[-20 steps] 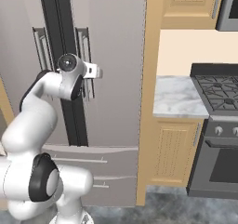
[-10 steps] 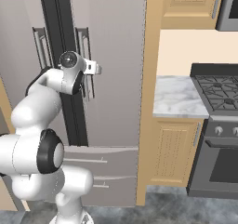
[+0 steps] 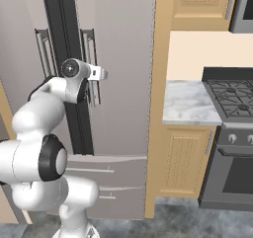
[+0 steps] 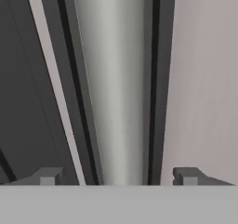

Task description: Move the hot dog bun to the plate on the dining table and place the condiment next to that plate. Then navigate to the fridge and take the sausage and place it on the plate as well.

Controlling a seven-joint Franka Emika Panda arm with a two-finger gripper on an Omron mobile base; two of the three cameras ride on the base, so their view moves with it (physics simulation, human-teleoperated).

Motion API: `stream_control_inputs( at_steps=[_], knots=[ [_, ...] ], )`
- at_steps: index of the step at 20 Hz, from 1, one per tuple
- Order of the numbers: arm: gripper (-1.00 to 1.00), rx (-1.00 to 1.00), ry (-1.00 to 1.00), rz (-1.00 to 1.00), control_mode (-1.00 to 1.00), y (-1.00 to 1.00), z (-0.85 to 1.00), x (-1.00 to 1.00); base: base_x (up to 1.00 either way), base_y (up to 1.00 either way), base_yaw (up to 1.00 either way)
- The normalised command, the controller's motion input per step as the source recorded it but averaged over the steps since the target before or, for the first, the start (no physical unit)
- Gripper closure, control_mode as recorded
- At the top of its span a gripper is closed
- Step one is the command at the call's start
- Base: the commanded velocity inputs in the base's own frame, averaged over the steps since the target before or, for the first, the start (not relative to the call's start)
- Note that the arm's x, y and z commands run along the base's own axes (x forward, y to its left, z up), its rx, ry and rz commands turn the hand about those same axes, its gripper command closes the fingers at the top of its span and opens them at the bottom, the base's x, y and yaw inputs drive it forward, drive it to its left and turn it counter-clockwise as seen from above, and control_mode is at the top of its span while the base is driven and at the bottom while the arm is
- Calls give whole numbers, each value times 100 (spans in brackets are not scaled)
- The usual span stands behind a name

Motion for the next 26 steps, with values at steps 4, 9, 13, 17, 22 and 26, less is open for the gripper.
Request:
stream_control_inputs(
  at_steps=[4,9,13,17,22,26],
  knots=[
    [100,0,0,-2,-100,-23,0,15,0,0,0],
    [100,0,-3,0,-100,-84,9,-57,0,0,0],
    [100,0,-7,0,-100,-99,19,-100,0,0,0],
    [100,0,-4,0,-100,-100,17,-100,0,0,0],
    [100,0,0,0,-100,-100,17,-100,0,0,0],
    [-100,0,0,0,-100,-100,19,-100,0,0,0]
  ],
)
